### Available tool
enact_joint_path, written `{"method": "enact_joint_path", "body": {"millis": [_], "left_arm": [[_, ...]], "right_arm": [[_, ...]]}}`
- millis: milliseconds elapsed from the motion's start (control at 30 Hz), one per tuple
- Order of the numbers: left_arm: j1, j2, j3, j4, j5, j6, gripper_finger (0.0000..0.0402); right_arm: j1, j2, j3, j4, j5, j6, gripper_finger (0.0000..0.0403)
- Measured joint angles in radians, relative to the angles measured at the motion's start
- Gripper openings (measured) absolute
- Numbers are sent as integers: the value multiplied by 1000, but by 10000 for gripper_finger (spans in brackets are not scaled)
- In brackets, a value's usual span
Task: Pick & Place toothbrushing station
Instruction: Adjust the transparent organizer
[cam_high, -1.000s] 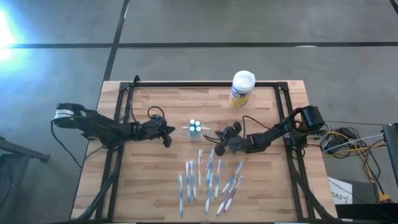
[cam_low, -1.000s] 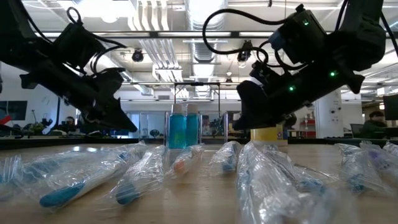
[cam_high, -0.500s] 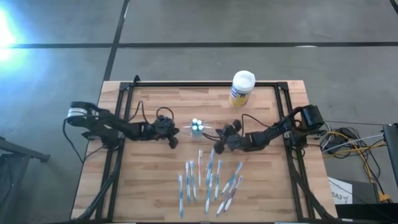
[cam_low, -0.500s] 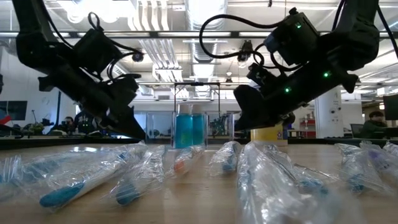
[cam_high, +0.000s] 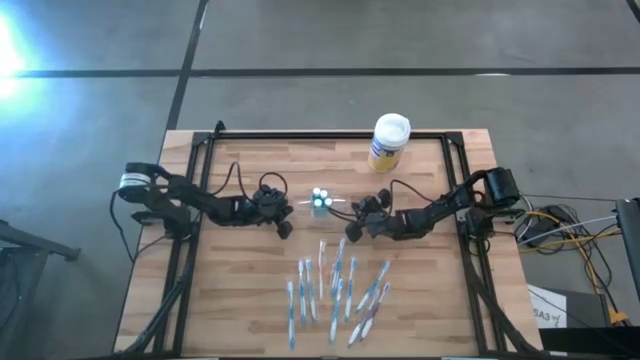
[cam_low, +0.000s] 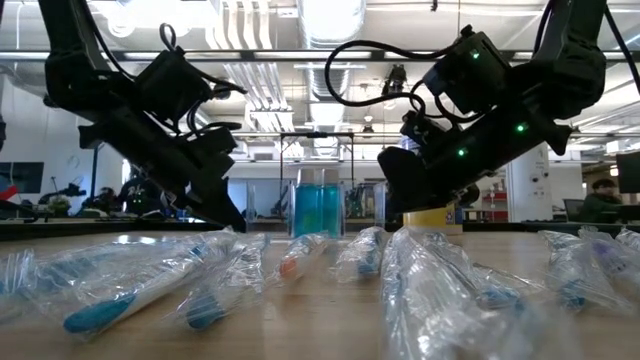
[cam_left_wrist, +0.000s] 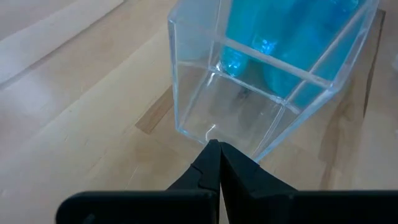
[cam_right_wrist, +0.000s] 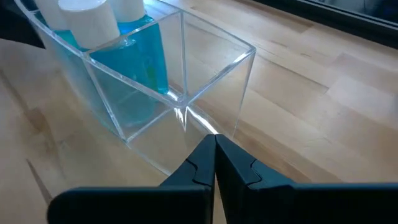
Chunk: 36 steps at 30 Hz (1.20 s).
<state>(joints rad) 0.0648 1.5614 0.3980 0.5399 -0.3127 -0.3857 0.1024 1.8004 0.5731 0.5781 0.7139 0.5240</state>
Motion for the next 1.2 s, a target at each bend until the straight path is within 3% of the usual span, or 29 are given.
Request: {"method": "enact_joint_path", "body": {"millis": [433,1200], "left_arm": [[21,0,9,-7,-34,21,5],[18,1,12,-11,15,23,5]], "right_arm": [[2,0,0,2,-19,18,8],[1,1,-2,0,-7,1,8]]}}
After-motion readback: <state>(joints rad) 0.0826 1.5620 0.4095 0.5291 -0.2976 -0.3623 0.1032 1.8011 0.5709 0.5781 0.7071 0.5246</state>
